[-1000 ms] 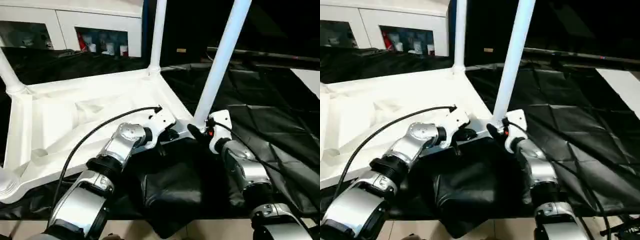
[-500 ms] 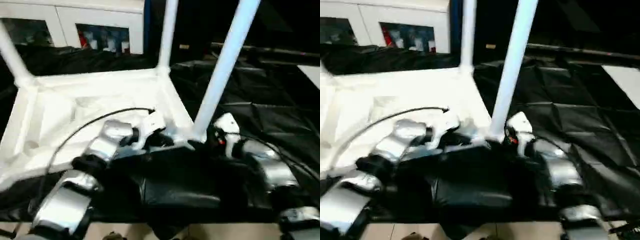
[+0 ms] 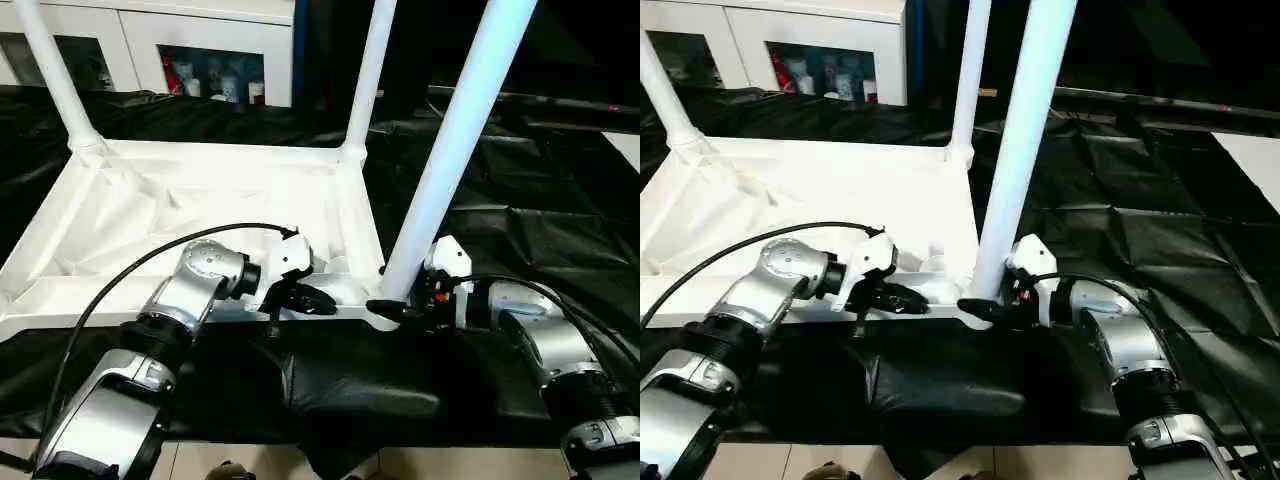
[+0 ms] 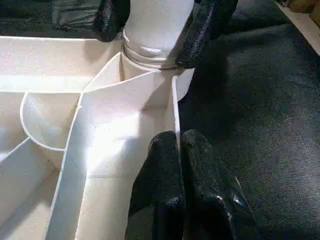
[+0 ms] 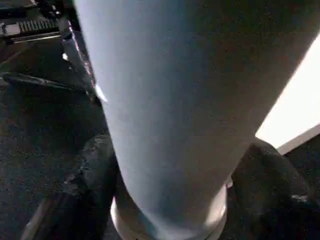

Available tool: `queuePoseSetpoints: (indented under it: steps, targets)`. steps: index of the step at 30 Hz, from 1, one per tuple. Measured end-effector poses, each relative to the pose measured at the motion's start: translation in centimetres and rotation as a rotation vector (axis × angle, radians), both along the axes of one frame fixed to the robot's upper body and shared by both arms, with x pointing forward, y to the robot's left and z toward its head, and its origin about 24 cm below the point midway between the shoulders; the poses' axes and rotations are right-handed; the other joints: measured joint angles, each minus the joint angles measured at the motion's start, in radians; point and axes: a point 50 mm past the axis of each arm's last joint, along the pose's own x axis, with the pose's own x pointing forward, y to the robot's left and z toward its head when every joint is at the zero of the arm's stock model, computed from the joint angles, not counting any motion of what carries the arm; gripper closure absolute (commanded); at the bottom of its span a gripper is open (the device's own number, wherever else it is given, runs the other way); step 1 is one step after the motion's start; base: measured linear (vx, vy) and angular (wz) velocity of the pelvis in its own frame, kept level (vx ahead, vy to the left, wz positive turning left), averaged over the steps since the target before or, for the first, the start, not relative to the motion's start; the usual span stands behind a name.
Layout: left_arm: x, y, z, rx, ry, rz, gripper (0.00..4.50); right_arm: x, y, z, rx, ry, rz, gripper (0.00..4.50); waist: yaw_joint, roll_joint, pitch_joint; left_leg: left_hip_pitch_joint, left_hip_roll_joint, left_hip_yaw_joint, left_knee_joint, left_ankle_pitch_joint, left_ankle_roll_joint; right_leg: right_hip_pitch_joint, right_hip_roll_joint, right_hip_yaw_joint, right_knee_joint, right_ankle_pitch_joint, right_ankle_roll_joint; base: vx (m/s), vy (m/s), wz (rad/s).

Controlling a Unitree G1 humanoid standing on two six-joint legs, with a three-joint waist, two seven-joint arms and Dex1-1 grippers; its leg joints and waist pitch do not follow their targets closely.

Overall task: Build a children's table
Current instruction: Rotate leg to tighten

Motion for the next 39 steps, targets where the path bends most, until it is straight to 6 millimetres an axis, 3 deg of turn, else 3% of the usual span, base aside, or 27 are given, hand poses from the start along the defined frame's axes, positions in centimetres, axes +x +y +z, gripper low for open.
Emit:
queuePoseSetpoints:
  steps: [3, 9, 12, 16, 22, 24, 25, 30, 39]
  targets:
    - [0.0, 0.0, 0.0, 0.001, 0.005, 0.003, 4.5, -0.1, 0.1, 0.0, 0.004, 0.003, 0.002, 1.78, -0.001, 0.0, 0.0, 0.0, 0.0, 0.0, 0.0, 0.0, 0.0, 0.0, 0.0, 0.0, 0.0, 0.0, 0.0, 0.0, 0.0, 0.0]
    - [0.1, -0.3, -0.2, 0.004, -0.015, 0.03, 4.5, -0.2, 0.1, -0.5, 0.019, 0.008, -0.066, 1.89, -0.001, 0.0, 0.0, 0.002, 0.0, 0.0, 0.0, 0.0, 0.0, 0.001, 0.0, 0.0, 0.0, 0.0, 0.0, 0.0, 0.0, 0.0]
    - [0.8, -1.3, -0.5, 0.009, -0.055, 0.111, 4.5, 0.5, 0.3, -1.1, 0.026, 0.003, -0.225, 1.91, -0.002, -0.001, 0.0, 0.004, 0.0, 0.0, 0.002, 0.001, -0.001, 0.005, 0.0, 0.0, 0.0, 0.0, 0.002, 0.0, 0.0, 0.0]
    - [1.9, -3.6, -0.9, 0.001, -0.122, 0.288, 4.5, 2.7, 1.2, -1.7, 0.066, 0.014, -0.605, 1.92, -0.009, -0.001, -0.001, 0.004, 0.0, -0.002, 0.011, 0.001, -0.001, 0.006, -0.001, 0.001, 0.0, 0.0, 0.004, 0.0, 0.0, 0.0]
    - [2.1, -5.8, -1.2, 0.01, -0.156, 0.37, 4.5, 3.7, 2.5, -1.8, 0.06, 0.008, -0.81, 1.92, -0.01, -0.003, -0.004, 0.004, -0.003, -0.002, 0.009, 0.001, -0.001, 0.007, -0.002, 0.003, -0.001, 0.001, 0.005, 0.0, 0.0, 0.0]
    - [2.1, -6.0, -1.3, 0.009, -0.158, 0.373, 4.5, 3.7, 2.6, -1.8, 0.056, -0.005, -0.813, 1.92, -0.01, -0.002, -0.005, 0.004, -0.003, -0.002, 0.009, 0.0, -0.001, 0.007, -0.002, 0.003, -0.001, 0.001, 0.005, 0.0, 0.0, 0.0]
    - [2.1, -6.0, -1.3, 0.007, -0.158, 0.372, 4.5, 3.7, 2.6, -1.8, 0.06, -0.012, -0.807, 1.36, -0.009, -0.001, -0.005, 0.004, -0.003, -0.001, 0.008, 0.0, -0.001, 0.007, -0.002, 0.003, -0.001, 0.002, 0.006, 0.0, 0.0, 0.0]
    - [2.1, -5.8, -1.1, 0.006, -0.153, 0.351, 4.5, 3.7, 2.2, -1.6, 0.062, -0.017, -0.736, 0.87, -0.006, -0.001, -0.005, 0.003, -0.002, -0.001, 0.005, 0.001, -0.001, 0.005, -0.001, 0.002, -0.001, 0.001, 0.006, 0.0, 0.0, 0.0]
    - [1.6, -3.2, -0.6, 0.004, -0.102, 0.186, 4.5, 2.0, -0.5, -0.7, -0.023, -0.039, -0.312, 0.87, -0.001, -0.002, -0.004, 0.002, -0.001, -0.001, 0.001, 0.001, -0.001, 0.002, 0.0, 0.001, 0.0, 0.002, 0.003, 0.0, 0.0, 0.0]
